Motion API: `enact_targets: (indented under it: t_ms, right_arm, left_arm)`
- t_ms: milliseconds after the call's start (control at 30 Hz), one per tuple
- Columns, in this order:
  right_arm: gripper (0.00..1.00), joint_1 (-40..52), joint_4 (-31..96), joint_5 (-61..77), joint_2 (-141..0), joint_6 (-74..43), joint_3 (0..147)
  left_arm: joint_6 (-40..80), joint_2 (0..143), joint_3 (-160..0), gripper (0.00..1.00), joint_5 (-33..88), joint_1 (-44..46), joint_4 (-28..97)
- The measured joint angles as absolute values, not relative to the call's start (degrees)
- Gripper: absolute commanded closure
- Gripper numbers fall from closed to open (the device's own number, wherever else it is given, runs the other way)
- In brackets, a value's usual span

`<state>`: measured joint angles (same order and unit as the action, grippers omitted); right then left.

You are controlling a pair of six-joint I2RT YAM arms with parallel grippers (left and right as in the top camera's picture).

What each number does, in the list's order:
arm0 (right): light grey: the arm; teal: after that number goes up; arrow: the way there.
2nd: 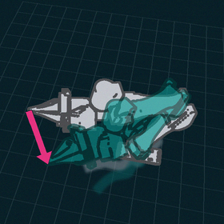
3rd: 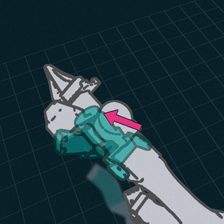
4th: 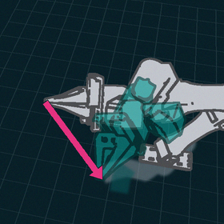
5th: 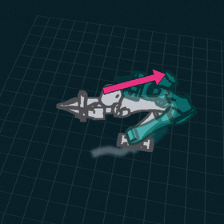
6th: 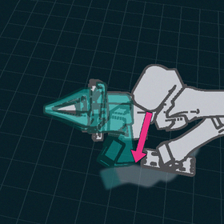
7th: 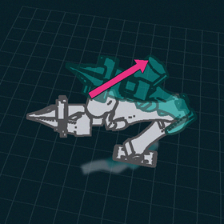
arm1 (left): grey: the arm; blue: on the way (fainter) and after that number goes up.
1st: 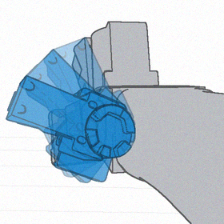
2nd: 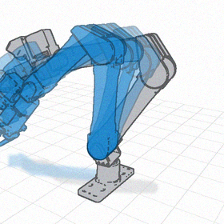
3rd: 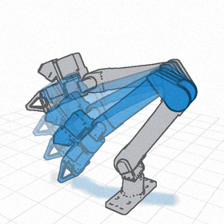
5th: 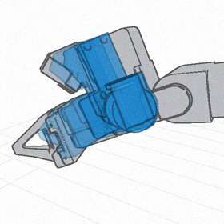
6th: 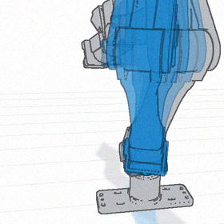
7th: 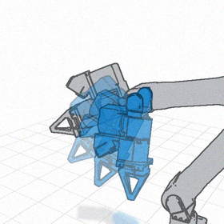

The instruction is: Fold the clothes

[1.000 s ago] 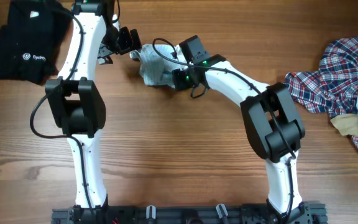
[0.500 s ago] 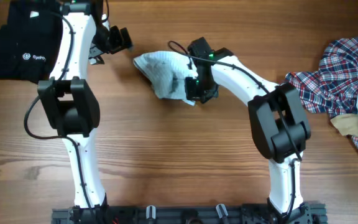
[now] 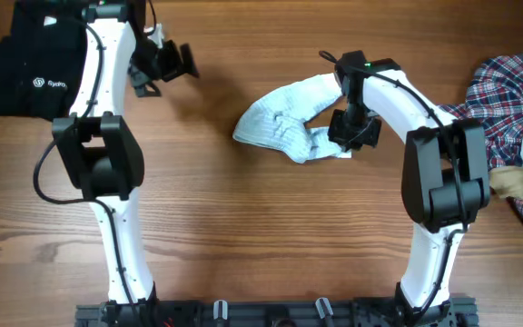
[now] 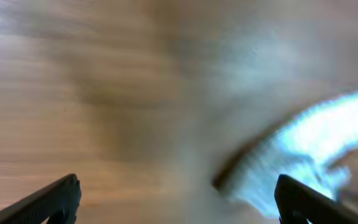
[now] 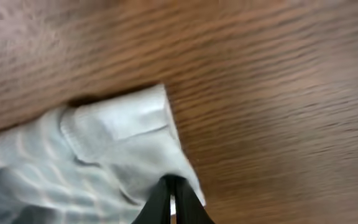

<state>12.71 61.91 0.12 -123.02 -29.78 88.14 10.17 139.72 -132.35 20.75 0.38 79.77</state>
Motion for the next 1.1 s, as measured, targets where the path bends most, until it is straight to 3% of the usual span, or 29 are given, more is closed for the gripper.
enact_targets:
  t_ms: [67,167,267,400,433,1100]
  right_arm:
    - [0.96,12.91,61.56,-0.51,-123.00,-29.78,88.09]
    - [0.96,12.97,60.80,-0.49,-122.98,-29.78,87.96]
    - [0.96,12.97,59.94,-0.47,-122.78,-29.76,87.81]
    - [0.96,12.97,59.33,-0.47,-122.76,-29.28,87.81]
    - [0.96,12.97,59.27,-0.47,-122.76,-29.23,87.81]
    - [0.96,12.97,58.70,-0.47,-122.72,-28.86,87.81]
  left_arm:
    - [7.07,139.72,-132.35,0.02,25.56,2.26,82.13]
    - [4.67,139.70,-132.35,0.15,29.71,8.34,87.07]
    - [3.68,139.70,-132.33,0.37,30.83,14.90,87.92]
    - [6.22,139.70,-132.29,0.86,28.47,20.64,86.94]
    - [6.92,139.70,-132.05,0.94,26.89,20.91,86.02]
    - [12.71,139.70,-114.87,0.96,20.99,18.94,72.23]
